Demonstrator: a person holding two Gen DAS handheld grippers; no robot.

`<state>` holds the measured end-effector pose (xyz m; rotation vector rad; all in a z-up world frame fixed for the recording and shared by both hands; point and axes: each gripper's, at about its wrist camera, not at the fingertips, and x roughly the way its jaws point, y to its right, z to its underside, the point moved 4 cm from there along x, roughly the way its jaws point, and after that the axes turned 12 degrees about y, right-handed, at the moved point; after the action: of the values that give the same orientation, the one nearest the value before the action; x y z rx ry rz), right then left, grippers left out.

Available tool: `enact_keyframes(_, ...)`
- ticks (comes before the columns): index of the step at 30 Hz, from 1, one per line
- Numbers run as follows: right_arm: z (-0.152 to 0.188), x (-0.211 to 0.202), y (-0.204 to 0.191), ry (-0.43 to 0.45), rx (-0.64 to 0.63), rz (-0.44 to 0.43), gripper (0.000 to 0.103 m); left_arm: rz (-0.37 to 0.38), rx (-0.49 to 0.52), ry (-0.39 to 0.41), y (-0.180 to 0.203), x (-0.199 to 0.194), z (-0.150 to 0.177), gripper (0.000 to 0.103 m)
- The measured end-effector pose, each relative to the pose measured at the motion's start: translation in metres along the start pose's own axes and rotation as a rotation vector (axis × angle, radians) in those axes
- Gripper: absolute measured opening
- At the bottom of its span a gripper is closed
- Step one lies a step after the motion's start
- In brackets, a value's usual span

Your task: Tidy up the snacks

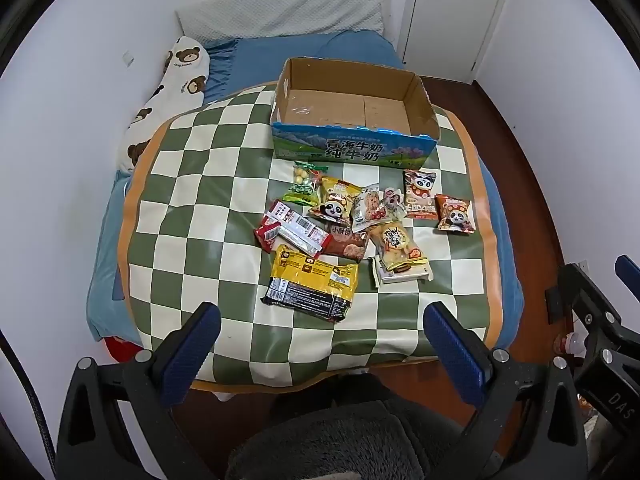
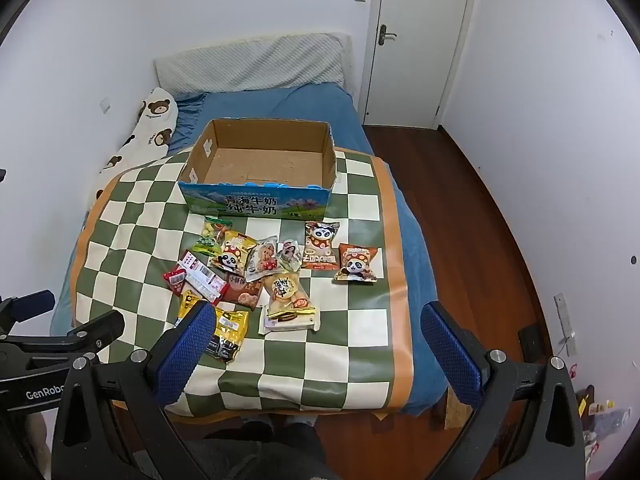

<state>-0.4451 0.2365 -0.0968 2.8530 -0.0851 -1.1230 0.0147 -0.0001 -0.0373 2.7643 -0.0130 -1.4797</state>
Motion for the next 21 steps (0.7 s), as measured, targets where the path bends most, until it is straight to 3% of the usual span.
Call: enact_keyframes(21,0.0022,0.0037,-0.0009,-0.018,0.001,0.024,0.103,-0.010,0.005,-0.009,0.0002,0.0006,0.0004,0.103)
